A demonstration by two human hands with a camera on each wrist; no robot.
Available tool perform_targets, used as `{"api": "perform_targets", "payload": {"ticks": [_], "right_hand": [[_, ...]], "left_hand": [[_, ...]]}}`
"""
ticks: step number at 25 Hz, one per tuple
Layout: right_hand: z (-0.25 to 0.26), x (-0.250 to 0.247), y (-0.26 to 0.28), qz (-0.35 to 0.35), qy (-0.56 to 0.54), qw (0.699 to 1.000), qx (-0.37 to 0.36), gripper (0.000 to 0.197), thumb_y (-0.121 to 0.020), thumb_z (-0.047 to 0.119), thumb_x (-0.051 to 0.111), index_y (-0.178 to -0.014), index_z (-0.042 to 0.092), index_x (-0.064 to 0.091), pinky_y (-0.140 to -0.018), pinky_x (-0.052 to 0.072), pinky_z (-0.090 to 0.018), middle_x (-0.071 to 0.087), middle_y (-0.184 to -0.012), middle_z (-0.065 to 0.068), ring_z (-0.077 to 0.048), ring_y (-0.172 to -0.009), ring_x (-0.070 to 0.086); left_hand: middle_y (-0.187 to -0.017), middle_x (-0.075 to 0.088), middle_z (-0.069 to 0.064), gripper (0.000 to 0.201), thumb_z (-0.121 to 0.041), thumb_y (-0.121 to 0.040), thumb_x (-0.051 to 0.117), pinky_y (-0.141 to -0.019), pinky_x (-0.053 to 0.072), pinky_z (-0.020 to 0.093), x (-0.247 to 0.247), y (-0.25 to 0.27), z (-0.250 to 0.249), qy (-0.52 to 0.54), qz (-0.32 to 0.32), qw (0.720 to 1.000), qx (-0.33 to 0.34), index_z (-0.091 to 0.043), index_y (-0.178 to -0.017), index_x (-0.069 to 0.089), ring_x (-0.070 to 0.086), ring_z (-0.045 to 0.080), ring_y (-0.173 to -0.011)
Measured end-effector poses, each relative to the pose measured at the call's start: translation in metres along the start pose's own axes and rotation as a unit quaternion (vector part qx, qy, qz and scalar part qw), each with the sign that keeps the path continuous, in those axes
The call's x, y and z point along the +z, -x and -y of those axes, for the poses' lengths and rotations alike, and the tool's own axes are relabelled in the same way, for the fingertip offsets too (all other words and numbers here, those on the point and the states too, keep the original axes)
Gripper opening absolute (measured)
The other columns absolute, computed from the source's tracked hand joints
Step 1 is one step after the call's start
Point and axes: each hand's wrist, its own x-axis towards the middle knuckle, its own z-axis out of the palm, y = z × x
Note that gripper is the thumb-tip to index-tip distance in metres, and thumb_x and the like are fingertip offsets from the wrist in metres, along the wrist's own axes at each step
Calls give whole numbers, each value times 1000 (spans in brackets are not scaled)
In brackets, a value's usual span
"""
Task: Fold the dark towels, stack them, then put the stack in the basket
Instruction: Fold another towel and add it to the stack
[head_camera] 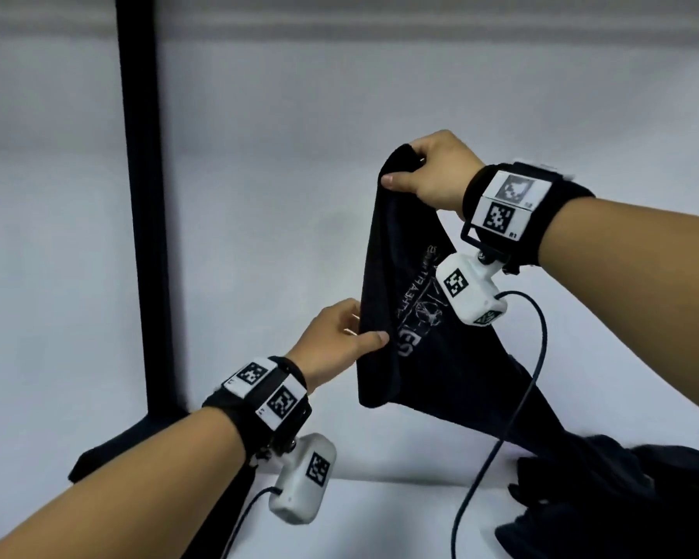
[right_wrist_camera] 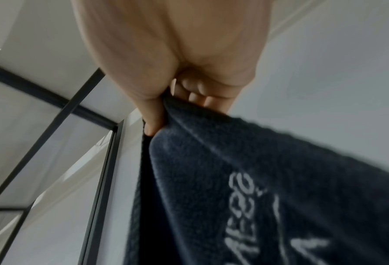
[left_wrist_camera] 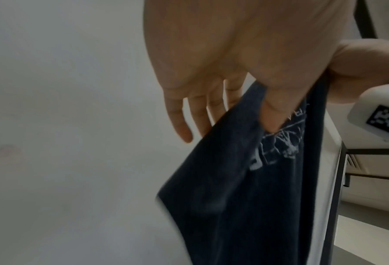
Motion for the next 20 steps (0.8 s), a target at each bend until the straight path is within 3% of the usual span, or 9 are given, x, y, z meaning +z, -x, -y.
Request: {"api": "perform_targets", "payload": {"ticks": [4,8,9,11,13,15,17,20], "right_hand": [[27,-4,-15,-63,-100,993,26,14,-79,19,77,-72,21,66,-71,61,-37,71,-80,-3,-24,-79,73],[56,-11,-25,-88,-176,980,26,15,-81,13,76,-73,19,64,-67,60,-36,70,-79,-4,-22,-75,72],[61,-15,-27,-96,-182,978,22,16,-81,12,76,-73,19,64,-65,60,-36,70,-78,-3,-22,-73,72],[59,-26,-33,-109,-162,981,19,16,-82,14,75,-73,20,64,-63,59,-35,69,-77,-2,-21,-72,71],[43,-42,-35,-127,-115,985,30,13,-82,18,75,-74,20,65,-61,57,-33,69,-78,-1,-19,-70,70],[21,-59,-35,-135,-83,986,51,14,-82,21,76,-75,19,64,-61,54,-31,68,-77,0,-17,-67,67],[4,-75,-32,-144,-62,985,69,15,-83,24,74,-74,20,63,-57,52,-28,65,-73,1,-16,-64,63],[-6,-96,-30,-154,-39,985,68,12,-89,28,68,-81,21,64,-49,52,-25,60,-71,1,-16,-61,58]], "left_hand": [[-102,65,0,50,-26,-68,83,-74,57,32,-27,8,1,-53,22,998,-7,-26,-107,50,68,15,-82],[-104,56,-2,74,-5,-72,79,-67,55,24,-36,15,-6,-39,47,996,69,-29,-122,30,65,12,-85],[-103,55,-2,71,1,-75,74,-67,56,27,-40,13,-7,-42,32,994,99,-30,-121,29,64,13,-82],[-102,54,5,59,7,-83,61,-65,55,35,-60,3,-10,-39,-61,987,142,-29,-117,30,63,19,-77],[-99,58,9,47,8,-89,51,-61,49,34,-89,-12,-19,13,-157,976,151,-32,-111,37,58,21,-74],[-92,62,5,43,4,-94,45,-62,46,33,-117,-24,-41,73,-209,962,157,-38,-103,44,57,20,-74],[-88,61,1,42,3,-94,45,-62,46,31,-140,-33,-70,89,-209,958,173,-39,-101,46,57,18,-72],[-94,50,-1,55,8,-76,61,-51,46,23,-159,-42,-108,6,-150,967,204,-32,-111,44,54,9,-61]]}}
